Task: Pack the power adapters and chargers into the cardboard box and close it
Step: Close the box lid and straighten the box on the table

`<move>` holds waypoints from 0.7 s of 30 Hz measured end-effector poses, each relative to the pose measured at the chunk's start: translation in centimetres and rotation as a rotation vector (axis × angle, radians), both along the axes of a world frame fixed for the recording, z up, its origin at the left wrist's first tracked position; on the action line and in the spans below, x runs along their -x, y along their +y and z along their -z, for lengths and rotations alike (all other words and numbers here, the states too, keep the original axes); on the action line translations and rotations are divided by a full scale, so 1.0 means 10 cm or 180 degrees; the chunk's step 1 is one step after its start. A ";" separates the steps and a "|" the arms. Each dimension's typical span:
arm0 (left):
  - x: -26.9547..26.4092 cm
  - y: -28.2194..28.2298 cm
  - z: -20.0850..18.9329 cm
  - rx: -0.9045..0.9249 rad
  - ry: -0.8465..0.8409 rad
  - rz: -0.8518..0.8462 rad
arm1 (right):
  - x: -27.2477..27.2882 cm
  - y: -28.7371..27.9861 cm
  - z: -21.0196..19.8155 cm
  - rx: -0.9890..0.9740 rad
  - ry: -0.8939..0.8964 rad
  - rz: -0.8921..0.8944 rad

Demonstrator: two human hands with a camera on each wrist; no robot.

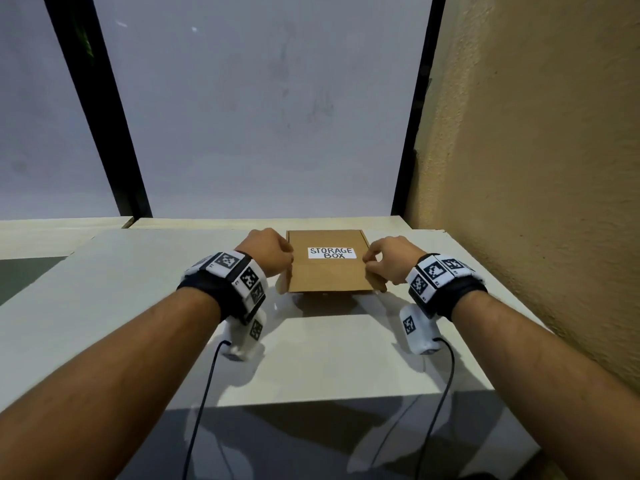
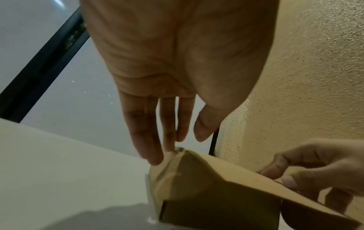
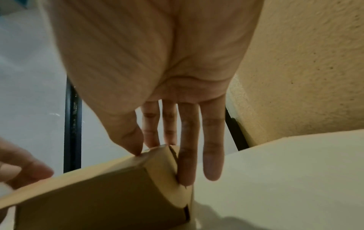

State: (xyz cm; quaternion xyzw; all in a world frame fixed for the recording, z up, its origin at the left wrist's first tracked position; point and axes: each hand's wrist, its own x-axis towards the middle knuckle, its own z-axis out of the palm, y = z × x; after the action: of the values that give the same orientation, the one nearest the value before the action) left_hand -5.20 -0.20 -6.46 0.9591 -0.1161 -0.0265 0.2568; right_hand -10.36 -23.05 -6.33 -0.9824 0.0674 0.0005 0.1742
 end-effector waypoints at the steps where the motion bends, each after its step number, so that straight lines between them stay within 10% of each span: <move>1: 0.01 0.00 0.04 0.0097 0.0160 -0.0084 | 0.02 -0.01 0.02 -0.0134 -0.0005 0.0042; 10: 0.00 0.07 0.25 0.0630 0.0845 -0.0148 | 0.02 -0.05 0.12 -0.1381 0.0111 0.0247; 21: 0.08 0.09 0.21 0.0435 0.0826 0.0033 | 0.04 -0.06 0.22 -0.0981 -0.0111 0.0043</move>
State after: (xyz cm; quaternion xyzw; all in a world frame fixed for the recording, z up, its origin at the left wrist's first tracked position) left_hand -6.03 0.74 -8.55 0.9273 -0.0884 -0.1436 0.3342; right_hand -10.80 -23.66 -8.54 -0.9434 0.0701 -0.0073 0.3240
